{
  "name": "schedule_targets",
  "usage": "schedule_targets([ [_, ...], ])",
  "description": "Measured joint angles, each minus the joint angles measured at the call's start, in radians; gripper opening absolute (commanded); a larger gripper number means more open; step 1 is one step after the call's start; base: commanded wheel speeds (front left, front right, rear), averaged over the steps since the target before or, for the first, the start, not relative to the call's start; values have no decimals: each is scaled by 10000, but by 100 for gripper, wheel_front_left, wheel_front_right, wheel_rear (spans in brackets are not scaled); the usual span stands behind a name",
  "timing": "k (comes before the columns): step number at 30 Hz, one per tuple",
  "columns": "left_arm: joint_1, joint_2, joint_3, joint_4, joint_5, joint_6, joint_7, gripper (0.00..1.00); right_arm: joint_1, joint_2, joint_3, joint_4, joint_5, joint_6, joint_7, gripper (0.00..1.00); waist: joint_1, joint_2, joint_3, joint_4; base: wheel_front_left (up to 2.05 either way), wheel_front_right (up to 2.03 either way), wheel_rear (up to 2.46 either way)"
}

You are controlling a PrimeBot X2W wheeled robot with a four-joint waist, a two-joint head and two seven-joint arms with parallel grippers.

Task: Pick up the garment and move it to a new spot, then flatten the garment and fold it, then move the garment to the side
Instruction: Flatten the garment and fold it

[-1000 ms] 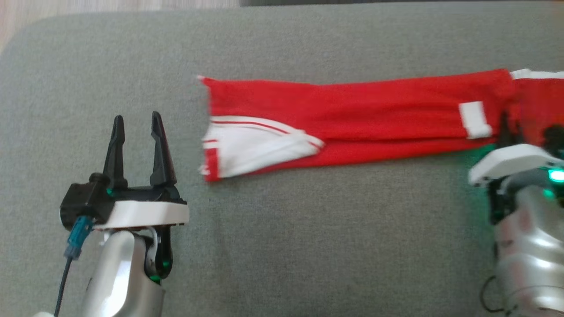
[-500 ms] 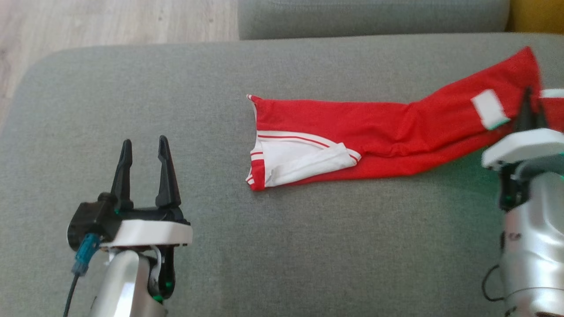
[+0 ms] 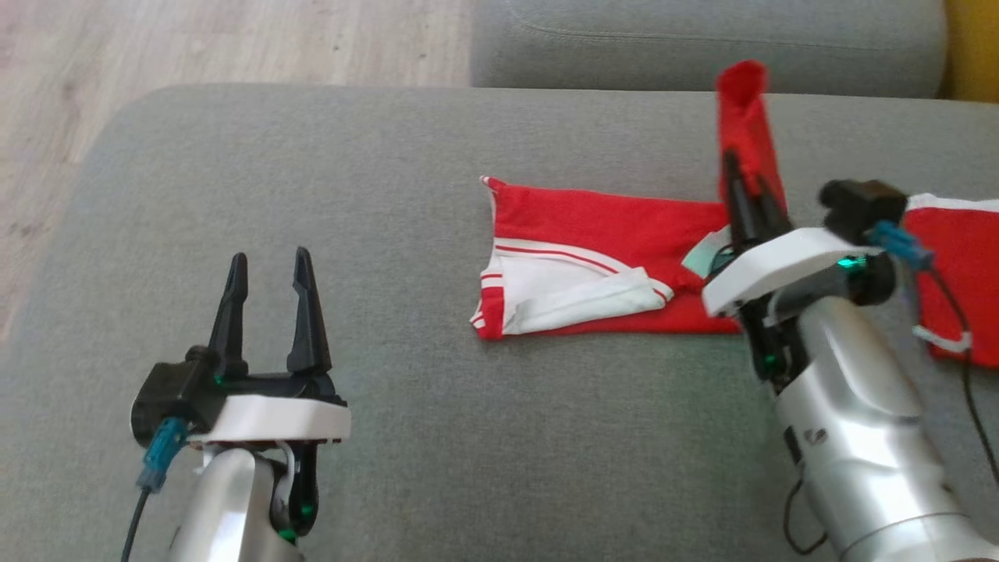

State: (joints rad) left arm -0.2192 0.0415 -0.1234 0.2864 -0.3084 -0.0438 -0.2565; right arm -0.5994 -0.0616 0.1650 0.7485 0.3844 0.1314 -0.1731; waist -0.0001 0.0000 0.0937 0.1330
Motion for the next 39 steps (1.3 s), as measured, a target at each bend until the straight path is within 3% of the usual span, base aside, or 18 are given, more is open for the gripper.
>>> schedule_targets([
  [10,-9,2,-224,0,-23,86,0,100,-45,-10,2033,897,1028,0,-265,0,1,0,211,637,0,0,0],
  [21,-57,0,-460,17,-90,94,0,100,-304,-17,4172,989,2080,2,-472,0,2,0,482,1232,0,0,0],
  [30,-88,0,-671,98,-117,100,0,100,-304,-19,5285,1315,2514,0,-477,0,2,0,616,1459,0,0,0],
  [31,-89,2,-673,128,-119,100,0,100,-303,-19,5392,1379,2573,2,-466,5,2,0,627,1461,0,0,0],
  [32,-90,0,-675,161,-119,100,0,100,-301,-31,5515,1398,2665,0,-416,100,2,0,638,1460,0,0,0],
  [39,-102,0,-594,424,-111,94,0,100,-304,-61,7166,-236,2878,0,-479,100,2,0,584,1147,0,0,0],
])
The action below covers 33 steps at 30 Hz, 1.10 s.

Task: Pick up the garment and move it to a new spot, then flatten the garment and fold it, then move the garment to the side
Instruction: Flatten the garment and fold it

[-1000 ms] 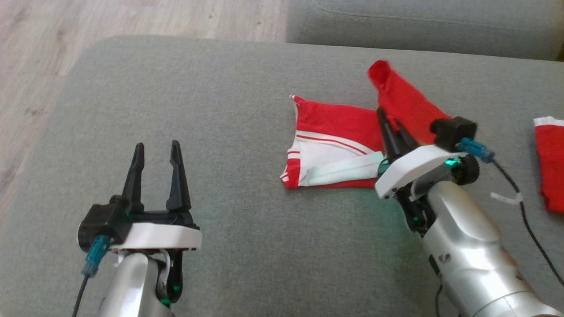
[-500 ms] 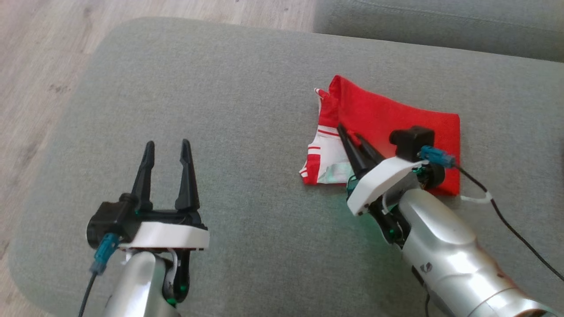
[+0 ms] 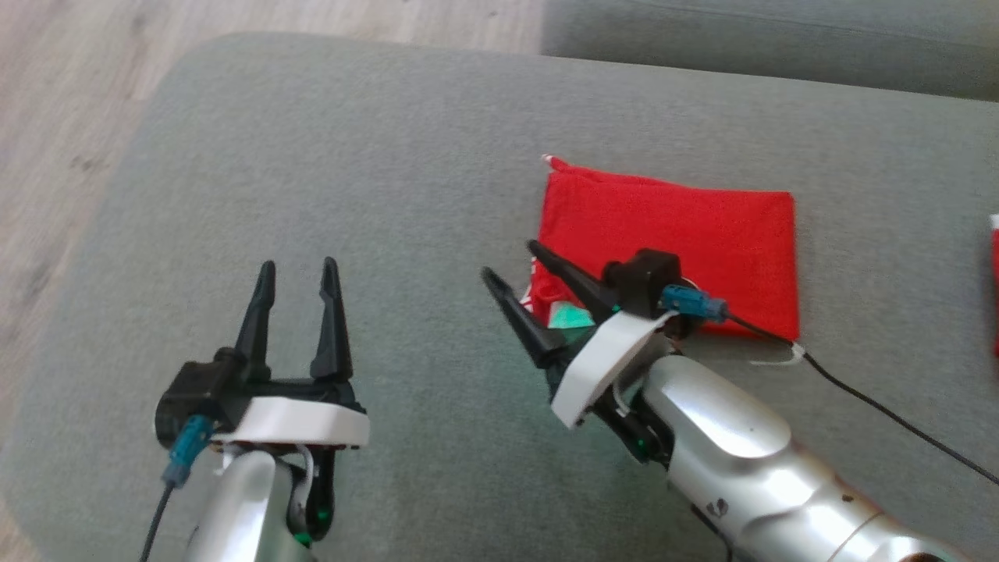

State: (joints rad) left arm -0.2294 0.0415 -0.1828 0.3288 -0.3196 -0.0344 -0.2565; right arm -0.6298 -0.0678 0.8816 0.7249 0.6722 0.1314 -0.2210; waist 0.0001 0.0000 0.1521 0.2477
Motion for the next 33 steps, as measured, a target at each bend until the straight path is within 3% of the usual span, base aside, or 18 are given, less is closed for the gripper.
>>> schedule_targets([
  [3,1,4,222,-23,23,-12,0,100,-72,13,113,-608,-6,0,-136,100,-1,0,-93,-274,0,0,0],
  [6,5,2,322,-136,23,-25,0,100,-260,19,-449,-740,-456,0,-244,100,-1,0,-216,-579,0,0,0],
  [11,29,0,420,-483,23,-65,0,100,-221,8,-3087,-869,-2374,0,-293,100,-1,0,-424,-1090,0,0,0],
  [12,29,0,420,-483,23,-65,0,100,-221,8,-3087,-869,-2374,0,-293,100,-1,0,-424,-1090,0,0,0],
  [14,65,2,497,-648,23,-58,0,100,33,4,-4161,-1076,-3342,0,-299,100,-1,0,-475,-1297,0,0,0],
  [21,338,2,644,-798,21,2,0,100,2116,12,-7262,-2341,-5308,0,-299,100,-1,0,-548,-1967,0,0,0],
  [26,697,4,848,-888,-138,52,0,100,3589,86,-7963,-3927,-5756,0,-299,100,-1,0,-613,-2431,0,0,0],
  [33,939,4,874,-849,73,94,0,100,4768,130,-8176,-4188,-5436,0,-299,100,-1,0,-647,-2661,0,0,0],
])
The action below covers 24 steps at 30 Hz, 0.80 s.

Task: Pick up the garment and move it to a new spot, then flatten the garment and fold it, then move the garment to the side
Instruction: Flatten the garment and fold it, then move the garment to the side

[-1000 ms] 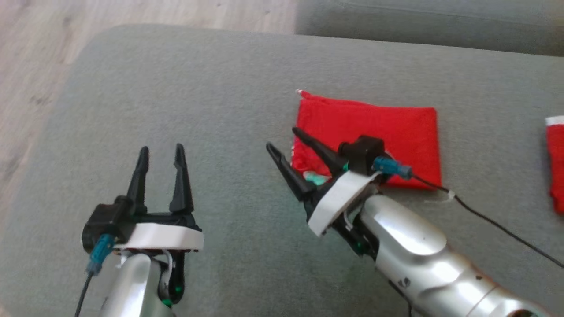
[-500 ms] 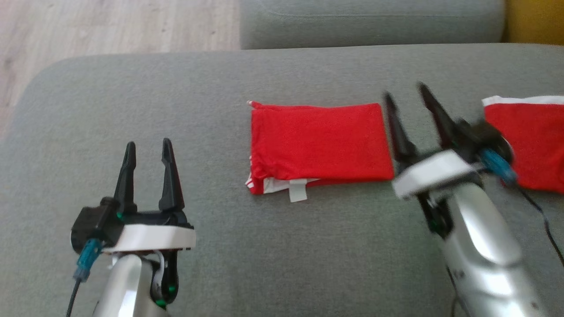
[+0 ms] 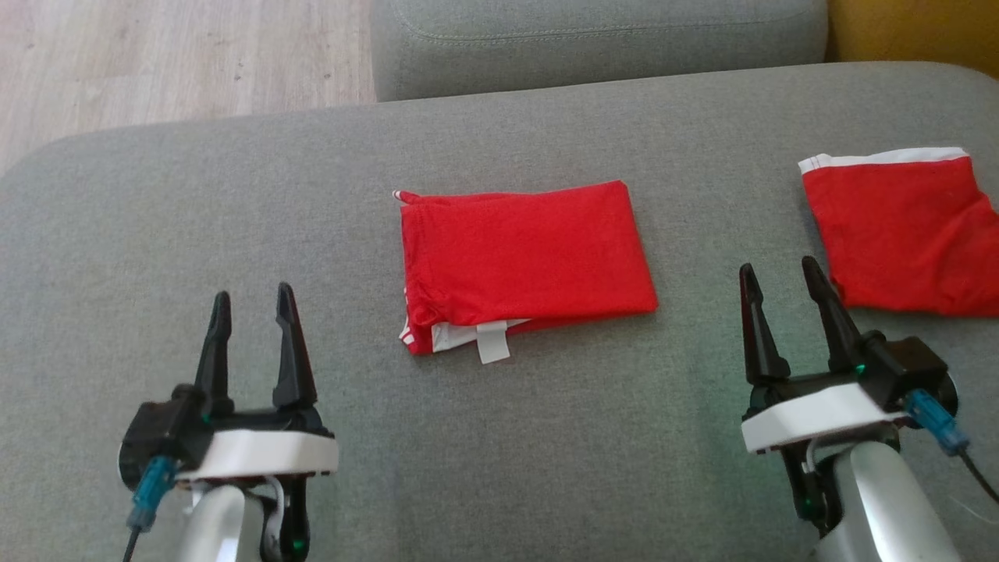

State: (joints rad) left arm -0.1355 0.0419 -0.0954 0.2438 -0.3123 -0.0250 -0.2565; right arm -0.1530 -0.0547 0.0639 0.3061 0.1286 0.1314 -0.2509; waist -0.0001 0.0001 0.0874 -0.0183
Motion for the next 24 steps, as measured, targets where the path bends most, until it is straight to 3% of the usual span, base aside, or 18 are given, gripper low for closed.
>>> schedule_targets([
  [9,-16,0,-79,-27,40,71,0,100,-136,6,-44,244,-119,0,0,100,0,0,284,79,0,0,0],
  [14,-443,-2,-278,-59,58,0,0,100,-1191,4,63,930,-242,0,100,100,1,0,813,232,0,0,0],
  [24,-1216,-6,-861,-159,-159,27,0,100,-3436,-8,579,3835,364,0,1498,100,3,0,1652,1072,0,0,0],
])
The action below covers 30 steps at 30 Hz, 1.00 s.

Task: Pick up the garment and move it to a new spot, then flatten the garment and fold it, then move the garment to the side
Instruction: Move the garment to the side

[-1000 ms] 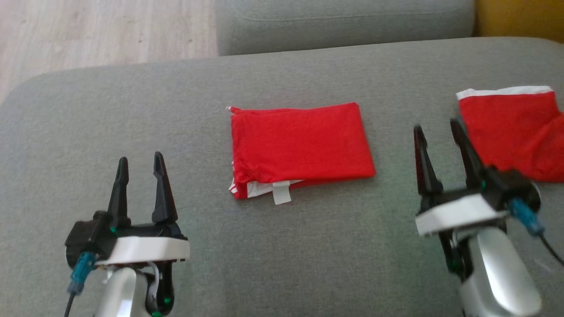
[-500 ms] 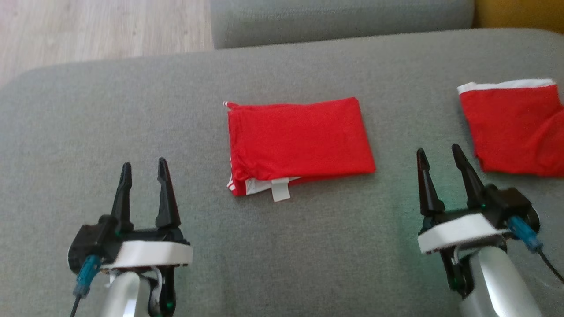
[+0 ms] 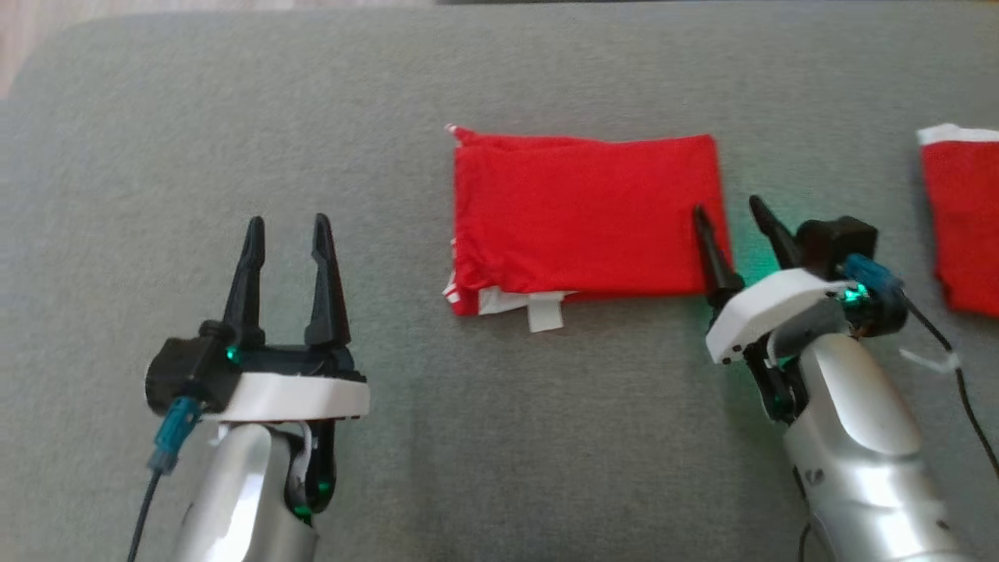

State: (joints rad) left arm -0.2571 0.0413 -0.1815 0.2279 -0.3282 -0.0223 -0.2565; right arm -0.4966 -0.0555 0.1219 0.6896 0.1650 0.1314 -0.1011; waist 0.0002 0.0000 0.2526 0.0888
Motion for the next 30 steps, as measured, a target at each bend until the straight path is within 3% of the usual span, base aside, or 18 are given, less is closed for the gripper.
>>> schedule_targets([
  [4,-61,4,-88,59,-69,54,0,100,-473,-8,345,1045,10,0,430,100,-1,0,140,299,0,0,0],
  [8,-64,2,-115,127,-71,63,0,100,-995,-71,387,1718,-679,0,681,100,-3,0,172,407,0,0,0],
  [9,-64,2,-117,148,-71,100,0,100,-1099,-75,422,1852,-625,0,723,96,-2,0,162,419,0,0,0],
  [11,-72,4,-123,174,-71,138,0,100,-1192,-81,541,2034,-562,0,765,0,-3,0,128,421,0,0,0],
  [18,-97,2,-230,282,-63,123,0,100,-1290,-13,815,2353,-825,2,190,0,-2,0,-105,182,0,0,0],
  [27,-64,6,-468,228,23,123,0,100,-1273,-52,458,1877,-2778,2,-190,0,-3,0,-541,-461,0,0,0],
  [30,-38,6,-602,178,21,132,0,100,-1270,-374,449,1338,-3312,2,-119,0,-3,0,-631,-758,0,0,0],
])
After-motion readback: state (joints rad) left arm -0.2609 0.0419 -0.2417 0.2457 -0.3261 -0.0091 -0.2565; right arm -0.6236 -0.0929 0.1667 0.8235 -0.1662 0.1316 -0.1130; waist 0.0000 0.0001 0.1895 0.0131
